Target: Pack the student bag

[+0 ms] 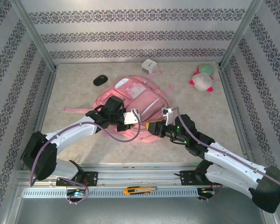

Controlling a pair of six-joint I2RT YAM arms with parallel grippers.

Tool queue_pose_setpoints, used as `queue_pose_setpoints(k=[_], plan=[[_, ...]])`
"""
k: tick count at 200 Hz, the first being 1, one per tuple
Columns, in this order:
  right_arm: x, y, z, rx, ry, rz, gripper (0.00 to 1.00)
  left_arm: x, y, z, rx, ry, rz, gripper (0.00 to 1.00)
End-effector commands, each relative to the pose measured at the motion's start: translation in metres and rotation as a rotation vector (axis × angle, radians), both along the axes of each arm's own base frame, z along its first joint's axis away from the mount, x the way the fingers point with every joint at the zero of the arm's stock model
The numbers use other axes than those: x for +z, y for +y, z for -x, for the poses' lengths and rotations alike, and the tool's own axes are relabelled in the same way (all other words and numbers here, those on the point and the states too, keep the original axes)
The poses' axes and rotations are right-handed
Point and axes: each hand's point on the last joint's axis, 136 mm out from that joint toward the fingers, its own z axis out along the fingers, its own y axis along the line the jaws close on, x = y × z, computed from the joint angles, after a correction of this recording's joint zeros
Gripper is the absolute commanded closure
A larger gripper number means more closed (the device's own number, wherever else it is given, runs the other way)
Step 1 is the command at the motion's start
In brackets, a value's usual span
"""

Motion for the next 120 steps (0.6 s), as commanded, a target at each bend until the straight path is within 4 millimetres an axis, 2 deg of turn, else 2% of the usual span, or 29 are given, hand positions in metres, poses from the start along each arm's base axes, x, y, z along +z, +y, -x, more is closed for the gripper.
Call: queue_pose_setpoints(k=[1,33,51,74,120], plan=[[-0.029,-0.008,0.001,0.012,-0.025,0.165,0.60,0.005,-0.005,0.014,-0.012,0.130,0.056,0.99],[-0.032,0.004,-0.002,0.065,-0.066,0.269,0.59,0.002,-0.005,0.014,-0.003,0.171,0.073,0.99],[-0.029,0.012,-0.008,0.073,-0.115,0.327,0.54,0.002,-0.005,0.014,-0.002,0.183,0.082,0.98],[-0.028,0.020,-0.015,0.087,-0.177,0.389,0.53,0.005,-0.006,0.012,0.003,0.190,0.100,0.98],[-0.039,0.038,-0.022,0.151,-0.187,0.450,0.52,0.011,-0.008,0.010,0.006,0.188,0.118,0.97]])
